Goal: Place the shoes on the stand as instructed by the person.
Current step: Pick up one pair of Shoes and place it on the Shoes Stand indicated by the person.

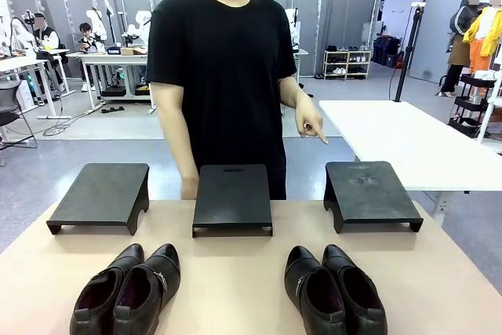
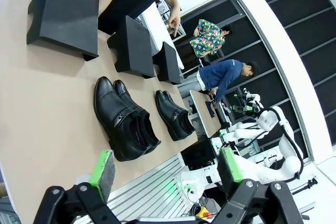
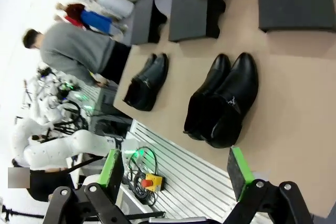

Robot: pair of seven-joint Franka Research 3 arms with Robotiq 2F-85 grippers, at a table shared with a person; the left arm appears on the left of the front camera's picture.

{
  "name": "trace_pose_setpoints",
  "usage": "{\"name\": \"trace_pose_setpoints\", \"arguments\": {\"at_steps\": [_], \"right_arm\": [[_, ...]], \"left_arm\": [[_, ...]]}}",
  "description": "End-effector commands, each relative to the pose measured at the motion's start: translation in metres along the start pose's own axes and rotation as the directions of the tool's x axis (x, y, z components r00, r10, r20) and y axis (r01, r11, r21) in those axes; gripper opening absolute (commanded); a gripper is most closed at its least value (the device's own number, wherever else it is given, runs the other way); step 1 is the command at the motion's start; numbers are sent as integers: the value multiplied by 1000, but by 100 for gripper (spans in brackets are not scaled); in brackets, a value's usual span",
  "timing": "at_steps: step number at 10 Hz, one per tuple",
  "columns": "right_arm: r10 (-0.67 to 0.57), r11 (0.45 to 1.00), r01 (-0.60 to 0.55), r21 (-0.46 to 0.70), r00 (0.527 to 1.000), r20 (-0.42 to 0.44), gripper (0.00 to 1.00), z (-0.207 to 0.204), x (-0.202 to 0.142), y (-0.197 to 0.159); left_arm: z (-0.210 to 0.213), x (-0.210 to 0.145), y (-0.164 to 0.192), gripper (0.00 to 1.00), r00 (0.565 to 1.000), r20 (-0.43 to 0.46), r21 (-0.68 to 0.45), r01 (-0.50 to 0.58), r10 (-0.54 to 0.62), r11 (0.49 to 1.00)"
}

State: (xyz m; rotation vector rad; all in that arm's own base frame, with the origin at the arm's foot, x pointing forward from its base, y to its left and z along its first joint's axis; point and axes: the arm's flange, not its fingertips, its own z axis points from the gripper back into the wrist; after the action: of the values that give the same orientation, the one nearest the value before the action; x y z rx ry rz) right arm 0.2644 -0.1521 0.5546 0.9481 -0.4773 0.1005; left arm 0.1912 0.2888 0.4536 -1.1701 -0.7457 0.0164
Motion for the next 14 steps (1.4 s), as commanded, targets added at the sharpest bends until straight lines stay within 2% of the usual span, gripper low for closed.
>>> {"name": "trace_pose_setpoints", "arguments": {"at_steps": [1, 4, 6, 9, 10, 14], "right_arm": [[-42, 995, 30, -93, 991, -129, 100, -47, 5, 29], [-38, 982, -28, -189, 941, -337, 100, -125, 15, 58], [-55, 959, -71, -273, 903, -427, 100, -176, 8, 64], [-126, 904, -81, -419, 887, -444, 100, -248, -14, 58], [-140, 869, -88, -486, 899, -415, 100, -265, -20, 54], [-206, 799, -94, -594, 885, -418, 100, -316, -39, 41]], "left_arm": [[2, 0, 1, 100, 1000, 7, -19, 22, -22, 1000], [2, 0, 1, 100, 1000, 7, -19, 22, -22, 1000], [2, 0, 1, 100, 1000, 7, -19, 22, -22, 1000], [2, 0, 1, 100, 1000, 7, -19, 22, -22, 1000], [2, 0, 1, 100, 1000, 7, -19, 22, -22, 1000], [2, 0, 1, 100, 1000, 7, -19, 22, -22, 1000]]}}
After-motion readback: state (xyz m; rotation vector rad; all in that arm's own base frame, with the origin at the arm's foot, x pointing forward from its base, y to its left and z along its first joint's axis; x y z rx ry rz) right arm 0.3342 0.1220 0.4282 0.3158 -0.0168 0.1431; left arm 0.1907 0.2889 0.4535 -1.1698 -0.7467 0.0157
